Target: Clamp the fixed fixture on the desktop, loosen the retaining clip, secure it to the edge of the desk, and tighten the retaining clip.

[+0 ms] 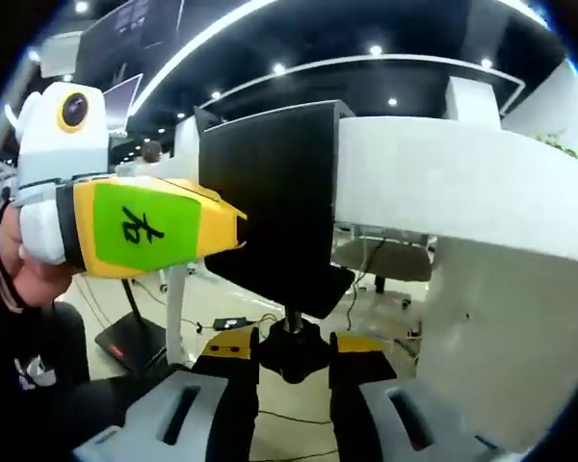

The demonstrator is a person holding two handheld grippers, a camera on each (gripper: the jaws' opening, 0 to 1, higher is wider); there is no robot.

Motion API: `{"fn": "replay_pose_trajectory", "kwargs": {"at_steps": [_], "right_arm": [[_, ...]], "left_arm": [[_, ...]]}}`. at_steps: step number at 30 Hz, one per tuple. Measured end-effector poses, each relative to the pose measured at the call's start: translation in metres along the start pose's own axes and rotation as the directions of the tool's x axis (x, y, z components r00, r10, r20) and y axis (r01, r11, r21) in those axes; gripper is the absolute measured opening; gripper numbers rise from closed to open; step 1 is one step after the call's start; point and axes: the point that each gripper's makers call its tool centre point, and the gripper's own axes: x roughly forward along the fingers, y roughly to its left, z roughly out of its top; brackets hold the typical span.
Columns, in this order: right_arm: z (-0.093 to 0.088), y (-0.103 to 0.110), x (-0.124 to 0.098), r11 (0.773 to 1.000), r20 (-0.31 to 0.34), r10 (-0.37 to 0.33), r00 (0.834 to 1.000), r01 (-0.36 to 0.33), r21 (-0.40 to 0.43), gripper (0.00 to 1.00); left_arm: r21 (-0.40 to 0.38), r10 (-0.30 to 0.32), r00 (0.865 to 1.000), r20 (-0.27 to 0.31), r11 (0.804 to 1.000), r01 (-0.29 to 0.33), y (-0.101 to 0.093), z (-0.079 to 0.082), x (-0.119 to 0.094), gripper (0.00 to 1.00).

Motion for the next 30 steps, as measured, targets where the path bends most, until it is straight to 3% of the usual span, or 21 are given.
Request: {"fn": "replay_pose_trajectory", "kwargs": {"at_steps": [1, 5, 10, 11, 13, 17, 25, 26, 30], "right_arm": [[0.001, 0.005, 0.001, 0.998, 0.016, 0.06, 0.998, -0.06, 0.001, 0.26], [0.001, 0.009, 0.003, 0.984, 0.021, 0.173, 0.985, -0.172, -0.046, 0.26], [-0.001, 0.015, 0.001, 0.962, 0.009, 0.267, 0.964, -0.266, -0.056, 0.26], [0.0, 0.012, 0.007, 0.951, 0.021, 0.285, 0.958, -0.28, -0.128, 0.26], [-0.001, 0.014, 0.009, 0.938, 0.033, 0.311, 0.95, -0.302, -0.168, 0.26], [-0.001, 0.015, 0.009, 0.935, 0.038, 0.314, 0.949, -0.302, -0.188, 0.26], [-0.007, 0.01, 0.012, 0.96, 0.026, 0.263, 0.964, -0.26, -0.102, 0.28], [-0.011, 0.01, 0.012, 0.967, 0.007, 0.248, 0.969, -0.247, -0.068, 0.28], [-0.01, 0.002, 0.007, 0.987, -0.025, 0.129, 0.991, -0.131, -0.094, 0.29]], "left_arm": [[0.001, 0.001, 1.0, -0.001, 1.0, -0.001, 0.0, 0.0, 0.0, 0.02], [-0.005, 0.002, 1.0, -0.005, 1.0, -0.002, 0.0, 0.0, 0.001, 0.02], [0.005, -0.011, 1.0, -0.014, 1.0, 0.011, 0.002, -0.001, 0.0, 0.02], [0.004, -0.009, 1.0, -0.014, 1.0, 0.009, 0.003, -0.001, 0.0, 0.02], [-0.004, -0.012, 1.0, -0.009, 1.0, 0.012, 0.005, -0.002, -0.001, 0.02], [-0.015, -0.021, 1.0, 0.002, 1.0, 0.021, 0.001, -0.001, 0.0, 0.02], [-0.016, -0.031, 0.999, 0.012, 0.999, 0.031, -0.003, 0.0, 0.0, 0.02], [-0.015, -0.031, 0.999, 0.016, 0.999, 0.031, -0.004, 0.0, 0.0, 0.02], [-0.016, -0.024, 1.0, 0.01, 1.0, 0.024, -0.006, 0.001, 0.001, 0.02]]}}
